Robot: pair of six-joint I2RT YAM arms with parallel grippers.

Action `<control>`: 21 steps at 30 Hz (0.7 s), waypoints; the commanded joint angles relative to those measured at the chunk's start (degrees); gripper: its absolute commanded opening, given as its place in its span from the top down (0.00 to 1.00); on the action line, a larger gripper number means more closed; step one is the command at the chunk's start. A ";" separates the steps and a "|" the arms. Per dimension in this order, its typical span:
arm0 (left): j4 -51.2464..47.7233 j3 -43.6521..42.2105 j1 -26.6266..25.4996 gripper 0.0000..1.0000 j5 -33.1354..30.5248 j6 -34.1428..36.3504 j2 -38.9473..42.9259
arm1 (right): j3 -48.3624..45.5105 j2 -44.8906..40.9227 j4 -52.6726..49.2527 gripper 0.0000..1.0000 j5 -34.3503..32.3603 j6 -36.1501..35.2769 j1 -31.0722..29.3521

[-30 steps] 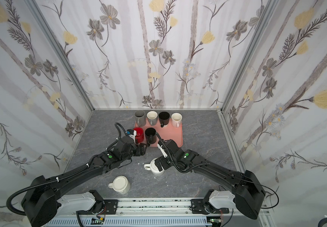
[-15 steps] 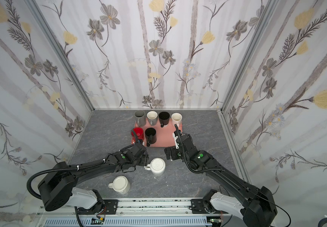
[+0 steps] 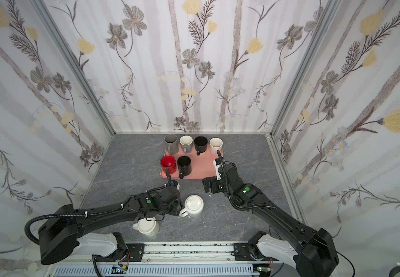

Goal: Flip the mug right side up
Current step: 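Tip the white mug up with the right gripper while the left gripper approaches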

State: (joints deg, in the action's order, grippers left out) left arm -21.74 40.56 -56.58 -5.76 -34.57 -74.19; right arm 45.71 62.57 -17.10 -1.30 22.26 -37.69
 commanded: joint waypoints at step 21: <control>1.67 2.59 -10.70 0.57 -4.04 9.73 -1.20 | -0.09 0.81 3.22 0.00 2.67 0.32 2.18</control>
State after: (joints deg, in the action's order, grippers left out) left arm -22.35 42.44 -67.09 -8.19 -26.94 -74.02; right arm 45.60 63.68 -15.88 0.75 22.44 -35.64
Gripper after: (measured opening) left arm 0.435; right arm 0.998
